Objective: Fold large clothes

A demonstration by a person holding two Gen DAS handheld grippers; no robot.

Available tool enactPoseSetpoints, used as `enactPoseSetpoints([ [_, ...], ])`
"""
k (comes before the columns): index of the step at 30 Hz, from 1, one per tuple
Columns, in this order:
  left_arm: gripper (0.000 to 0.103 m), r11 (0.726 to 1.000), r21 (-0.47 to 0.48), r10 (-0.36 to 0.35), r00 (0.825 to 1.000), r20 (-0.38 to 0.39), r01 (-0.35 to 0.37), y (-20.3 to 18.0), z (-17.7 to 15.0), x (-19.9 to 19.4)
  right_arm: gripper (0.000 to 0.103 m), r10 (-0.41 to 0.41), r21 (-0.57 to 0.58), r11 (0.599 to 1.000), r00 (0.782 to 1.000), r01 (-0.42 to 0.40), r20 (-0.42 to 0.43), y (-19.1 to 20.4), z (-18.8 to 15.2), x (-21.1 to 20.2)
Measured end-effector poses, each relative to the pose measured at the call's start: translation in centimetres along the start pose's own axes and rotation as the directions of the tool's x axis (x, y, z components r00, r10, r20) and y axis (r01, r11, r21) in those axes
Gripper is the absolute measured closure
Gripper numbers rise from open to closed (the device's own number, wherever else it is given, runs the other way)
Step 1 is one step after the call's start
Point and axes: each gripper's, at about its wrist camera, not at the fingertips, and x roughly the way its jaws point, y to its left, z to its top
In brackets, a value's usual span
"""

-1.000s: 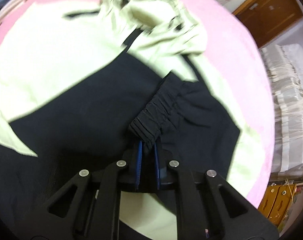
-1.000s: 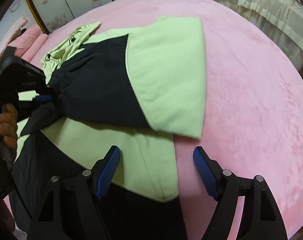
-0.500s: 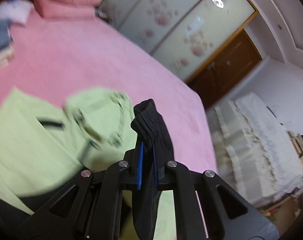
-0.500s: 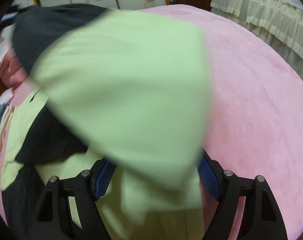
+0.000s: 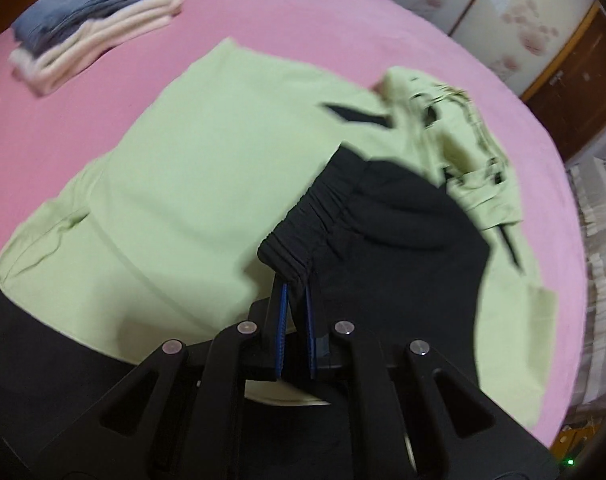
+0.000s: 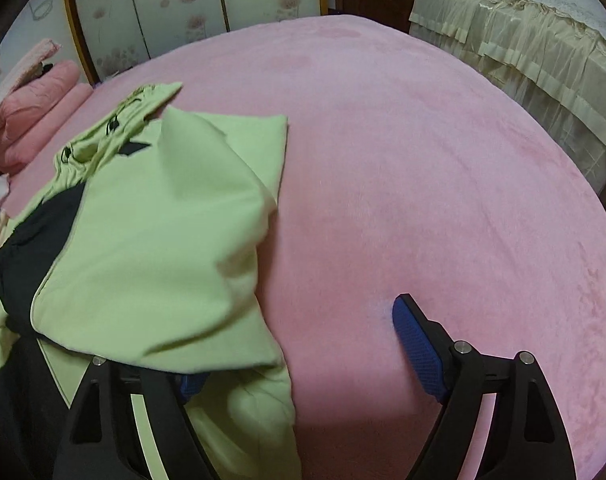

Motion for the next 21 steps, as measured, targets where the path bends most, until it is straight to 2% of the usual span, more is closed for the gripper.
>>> enactPoseSetpoints([
  [3,0.097,0.999,-0.012,0.040,0.999,0.013,-0.039,0.9,0.1,1.4,0.017,-0.026,-0.068,0.997,1.000,0.025,-0.007,1.3,-0.7,0.5],
  [7,0.097,0.996,-0.004,0.088,0.992,0.090,-0.088,2.5,1.6,1.1,0.017,-0.063,-0.098,0.993,0.998,0.062,0.000,2.8,-1.2,0.3],
  [10,0.097,0.996,0.004,0.089,0.996,0.017,-0.089,1.9,3.5,2.6,0.017,-0.031,-0.052,0.998,0.999,0.030,-0.009,2.7,-1.3,0.5],
  [12,0.097,0.996,0.029,0.087,0.996,0.010,-0.088,1.9,3.7,3.0,0.017,-0.037,-0.018,0.999,0.999,0.037,0.002,2.5,-1.1,0.0],
  [15,0.096,0.996,0.063,0.063,0.998,0.007,-0.064,1.5,3.1,2.8,0.017,-0.029,0.095,0.995,1.000,0.028,0.007,0.8,-1.0,-0.9],
  [17,0.095,0.994,0.088,0.058,0.998,0.002,-0.058,1.5,2.5,2.8,0.017,0.026,0.232,0.972,0.999,-0.031,0.022,-1.1,-1.3,-1.8],
  [19,0.093,0.992,0.104,0.072,0.997,-0.016,-0.070,1.9,1.8,2.8,0.017,0.095,0.363,0.927,0.995,-0.095,0.016,-2.7,-2.0,-2.3],
  [21,0.089,0.993,0.097,0.071,0.997,-0.028,-0.068,2.7,0.9,2.1,0.017,0.137,0.453,0.883,0.991,-0.121,-0.002,-3.6,-2.8,-2.9],
])
